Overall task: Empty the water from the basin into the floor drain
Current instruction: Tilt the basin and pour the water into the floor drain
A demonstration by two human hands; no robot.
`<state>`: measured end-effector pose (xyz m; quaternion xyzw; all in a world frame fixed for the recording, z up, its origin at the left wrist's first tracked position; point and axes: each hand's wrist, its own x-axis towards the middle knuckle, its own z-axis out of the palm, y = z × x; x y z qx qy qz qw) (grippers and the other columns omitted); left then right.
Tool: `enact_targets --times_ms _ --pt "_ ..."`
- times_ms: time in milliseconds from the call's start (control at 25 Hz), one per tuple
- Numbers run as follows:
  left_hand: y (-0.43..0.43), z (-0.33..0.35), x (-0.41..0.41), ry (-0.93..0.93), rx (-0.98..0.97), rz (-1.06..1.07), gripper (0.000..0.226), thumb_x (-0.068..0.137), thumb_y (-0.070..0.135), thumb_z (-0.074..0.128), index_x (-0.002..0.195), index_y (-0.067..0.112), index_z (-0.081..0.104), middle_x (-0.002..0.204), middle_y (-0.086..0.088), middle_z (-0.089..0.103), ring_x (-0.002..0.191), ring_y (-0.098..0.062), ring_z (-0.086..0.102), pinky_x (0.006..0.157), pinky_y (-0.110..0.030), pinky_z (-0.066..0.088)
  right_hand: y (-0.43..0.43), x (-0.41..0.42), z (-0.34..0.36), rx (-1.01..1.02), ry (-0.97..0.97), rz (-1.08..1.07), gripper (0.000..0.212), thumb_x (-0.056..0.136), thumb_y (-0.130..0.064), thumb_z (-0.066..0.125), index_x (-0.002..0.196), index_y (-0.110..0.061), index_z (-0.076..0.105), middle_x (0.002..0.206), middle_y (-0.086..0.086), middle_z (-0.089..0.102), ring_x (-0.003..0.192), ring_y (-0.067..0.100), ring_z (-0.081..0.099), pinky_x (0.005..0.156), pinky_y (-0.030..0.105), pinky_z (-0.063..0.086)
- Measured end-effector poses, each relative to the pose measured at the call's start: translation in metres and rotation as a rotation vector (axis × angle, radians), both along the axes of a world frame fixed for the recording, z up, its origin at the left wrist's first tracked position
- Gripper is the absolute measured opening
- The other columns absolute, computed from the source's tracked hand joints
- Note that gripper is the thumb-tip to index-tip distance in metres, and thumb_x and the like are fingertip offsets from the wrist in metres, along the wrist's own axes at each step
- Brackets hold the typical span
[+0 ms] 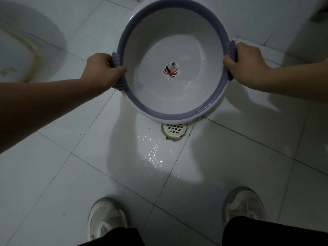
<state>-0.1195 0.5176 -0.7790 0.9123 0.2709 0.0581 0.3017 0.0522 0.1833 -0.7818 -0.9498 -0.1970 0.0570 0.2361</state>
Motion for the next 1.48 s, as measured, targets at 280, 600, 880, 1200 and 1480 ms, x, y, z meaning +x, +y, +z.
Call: enact_targets --times_ms 280,600,880,1200,1480 --pt "0.001 -0.002 0.000 0.000 -0.009 0.001 0.019 0.086 0.024 0.062 0.093 0.006 0.063 0.081 -0.009 0.068 0.061 -0.010 0.065 0.047 -0.015 0.048 -0.001 -0.003 0.000 0.012 -0.001 0.007 0.019 0.092 -0.026 0.047 0.092 -0.007 0.050 0.082 0.009 0.055 0.056 0.007 0.044 0.046 0.021 0.030" --pt "0.004 -0.004 -0.002 -0.030 -0.033 -0.008 0.024 0.085 0.022 0.062 0.095 0.001 0.064 0.078 -0.009 0.067 0.059 -0.010 0.066 0.040 -0.006 0.045 -0.002 -0.003 -0.002 0.015 -0.004 -0.005 0.024 0.094 -0.027 0.046 0.099 -0.004 0.050 0.089 0.011 0.055 0.063 0.018 0.048 0.048 0.020 0.032" --pt "0.002 -0.005 -0.002 -0.040 -0.039 -0.008 0.022 0.083 0.023 0.062 0.093 0.003 0.064 0.083 -0.012 0.069 0.062 -0.014 0.068 0.046 -0.015 0.051 -0.004 -0.005 -0.001 0.007 -0.003 -0.009 0.028 0.094 -0.027 0.045 0.103 -0.002 0.052 0.089 0.012 0.055 0.069 0.022 0.048 0.050 0.023 0.031" --pt "-0.001 -0.003 -0.004 -0.071 -0.053 -0.029 0.019 0.087 0.019 0.061 0.096 0.002 0.062 0.080 -0.005 0.066 0.063 -0.009 0.066 0.042 -0.005 0.045 -0.002 -0.010 0.002 0.035 -0.024 -0.029 0.014 0.093 -0.023 0.046 0.093 -0.010 0.044 0.087 0.009 0.053 0.057 0.007 0.040 0.041 0.007 0.026" --pt "-0.002 -0.003 -0.004 -0.094 -0.055 -0.025 0.022 0.086 0.017 0.061 0.098 -0.001 0.063 0.075 -0.002 0.063 0.061 -0.005 0.063 0.042 -0.003 0.042 -0.004 -0.013 0.000 0.066 -0.014 -0.040 0.015 0.096 -0.023 0.045 0.099 -0.009 0.047 0.089 0.010 0.053 0.058 0.002 0.042 0.038 0.003 0.031"
